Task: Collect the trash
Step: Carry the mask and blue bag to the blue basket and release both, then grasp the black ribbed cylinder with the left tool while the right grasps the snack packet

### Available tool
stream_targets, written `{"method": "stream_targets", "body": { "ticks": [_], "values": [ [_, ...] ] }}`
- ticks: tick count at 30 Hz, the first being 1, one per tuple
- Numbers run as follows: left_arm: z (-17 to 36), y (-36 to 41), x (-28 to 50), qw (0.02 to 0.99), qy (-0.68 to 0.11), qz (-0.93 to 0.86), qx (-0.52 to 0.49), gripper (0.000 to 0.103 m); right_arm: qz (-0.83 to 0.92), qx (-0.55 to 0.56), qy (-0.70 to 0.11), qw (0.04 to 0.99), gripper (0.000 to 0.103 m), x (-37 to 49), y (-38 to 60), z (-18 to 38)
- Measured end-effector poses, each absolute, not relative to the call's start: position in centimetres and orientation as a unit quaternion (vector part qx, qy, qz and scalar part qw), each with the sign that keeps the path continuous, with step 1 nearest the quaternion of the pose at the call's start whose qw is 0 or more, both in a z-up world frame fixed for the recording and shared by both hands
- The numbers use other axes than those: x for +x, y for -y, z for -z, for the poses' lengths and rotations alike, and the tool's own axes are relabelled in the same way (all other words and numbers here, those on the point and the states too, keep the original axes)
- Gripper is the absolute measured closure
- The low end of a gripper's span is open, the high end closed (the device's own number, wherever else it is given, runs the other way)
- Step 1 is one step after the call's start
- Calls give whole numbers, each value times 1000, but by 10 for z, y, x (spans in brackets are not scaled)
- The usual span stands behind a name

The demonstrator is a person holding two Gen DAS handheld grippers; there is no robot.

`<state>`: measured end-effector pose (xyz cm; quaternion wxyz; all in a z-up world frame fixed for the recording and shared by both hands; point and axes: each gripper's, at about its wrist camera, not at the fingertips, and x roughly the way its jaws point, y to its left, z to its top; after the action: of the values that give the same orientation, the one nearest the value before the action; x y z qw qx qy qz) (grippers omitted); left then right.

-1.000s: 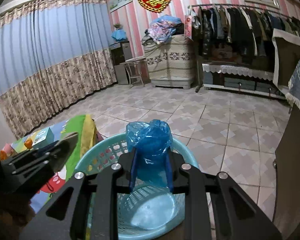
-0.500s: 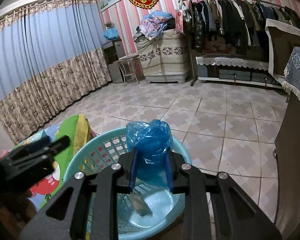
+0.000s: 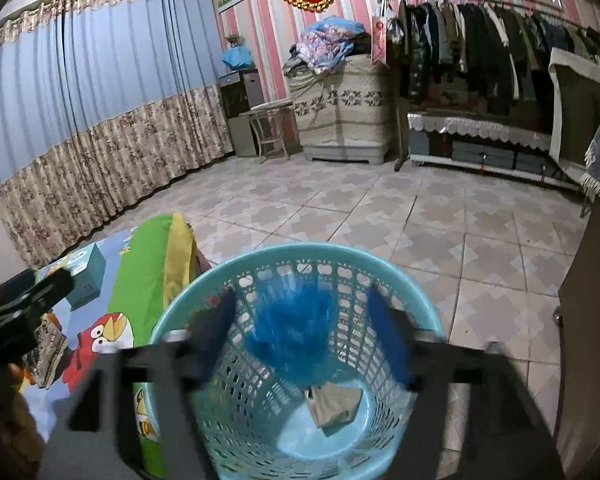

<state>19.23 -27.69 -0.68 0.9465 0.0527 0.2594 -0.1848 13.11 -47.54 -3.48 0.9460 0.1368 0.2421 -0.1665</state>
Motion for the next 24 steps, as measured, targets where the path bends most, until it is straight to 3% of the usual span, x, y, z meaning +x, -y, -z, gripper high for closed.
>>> {"method": "stream_targets", "body": {
  "ticks": [4,9,24],
  "values": [
    [6,254,185,949,-258,174,48,6,180,131,-235,946,17,127,473,32],
    [6,218,174,951,-261,158,38,6,174,133,-226,949,10,122,455,25],
    [15,63,171,955,-292,49,15,6,94,76,-260,958,8,144,349,27]
  ]
}}
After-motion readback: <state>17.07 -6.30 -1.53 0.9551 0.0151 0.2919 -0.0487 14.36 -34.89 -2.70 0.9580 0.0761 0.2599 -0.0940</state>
